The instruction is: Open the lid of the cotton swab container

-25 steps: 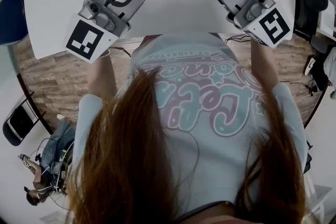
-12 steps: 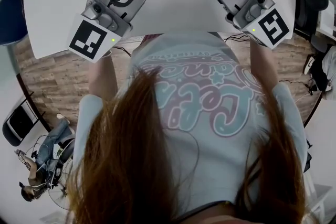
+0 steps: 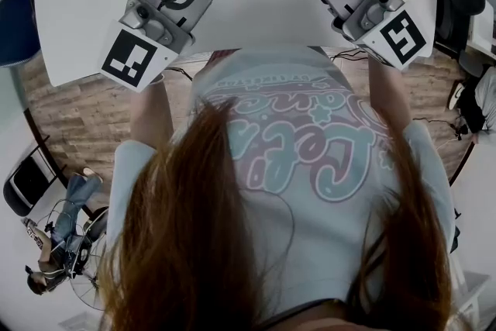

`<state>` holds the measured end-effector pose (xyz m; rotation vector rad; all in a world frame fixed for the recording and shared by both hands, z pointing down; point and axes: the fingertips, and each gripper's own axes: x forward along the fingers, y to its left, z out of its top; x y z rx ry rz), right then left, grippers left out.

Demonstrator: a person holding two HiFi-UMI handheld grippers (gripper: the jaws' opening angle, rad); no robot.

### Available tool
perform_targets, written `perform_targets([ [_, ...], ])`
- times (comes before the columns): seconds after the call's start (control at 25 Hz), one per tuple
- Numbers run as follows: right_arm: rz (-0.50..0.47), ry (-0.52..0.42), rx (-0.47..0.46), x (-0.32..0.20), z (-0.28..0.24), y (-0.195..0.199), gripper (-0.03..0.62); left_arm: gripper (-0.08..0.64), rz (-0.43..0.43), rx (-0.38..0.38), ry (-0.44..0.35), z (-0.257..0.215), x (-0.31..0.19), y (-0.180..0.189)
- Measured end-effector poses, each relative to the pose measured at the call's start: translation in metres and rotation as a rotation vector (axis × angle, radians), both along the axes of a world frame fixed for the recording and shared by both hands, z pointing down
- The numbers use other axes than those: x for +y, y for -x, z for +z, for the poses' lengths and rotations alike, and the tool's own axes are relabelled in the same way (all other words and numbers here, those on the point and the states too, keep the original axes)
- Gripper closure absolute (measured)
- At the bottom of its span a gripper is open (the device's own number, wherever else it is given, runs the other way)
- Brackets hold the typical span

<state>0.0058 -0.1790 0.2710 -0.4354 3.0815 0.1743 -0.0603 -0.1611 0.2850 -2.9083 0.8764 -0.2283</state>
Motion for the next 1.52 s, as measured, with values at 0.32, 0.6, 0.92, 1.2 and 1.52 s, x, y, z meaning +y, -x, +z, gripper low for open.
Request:
perform_targets([
  [0.32,-0.012,-0.003,-0.005,0.000,-0.003,0.004,0.586,0.551,0.012,-0.005,-0.015,-0.004,-0.001,-0.002],
  [0.6,-0.009,0.004,-0.014,0.001,0.000,0.003,0.586,0.551,0.017,-0.010,-0.018,-0.001,-0.001,-0.005],
  [0.92,0.032,0.006,-0.038,-0.003,-0.001,-0.001,0.588,0.551,0.013,-0.012,-0.017,0.003,0.002,-0.005],
  [1.2,0.044,-0.010,-0.040,-0.002,-0.002,-0.003,0.588,0.551,0.013,-0.014,-0.014,0.007,0.002,-0.009],
  [1.52,0.046,0.004,0.007,-0.002,0.001,-0.001,0.588,0.551,0.011,-0.031,-0.010,0.000,0.003,-0.006],
])
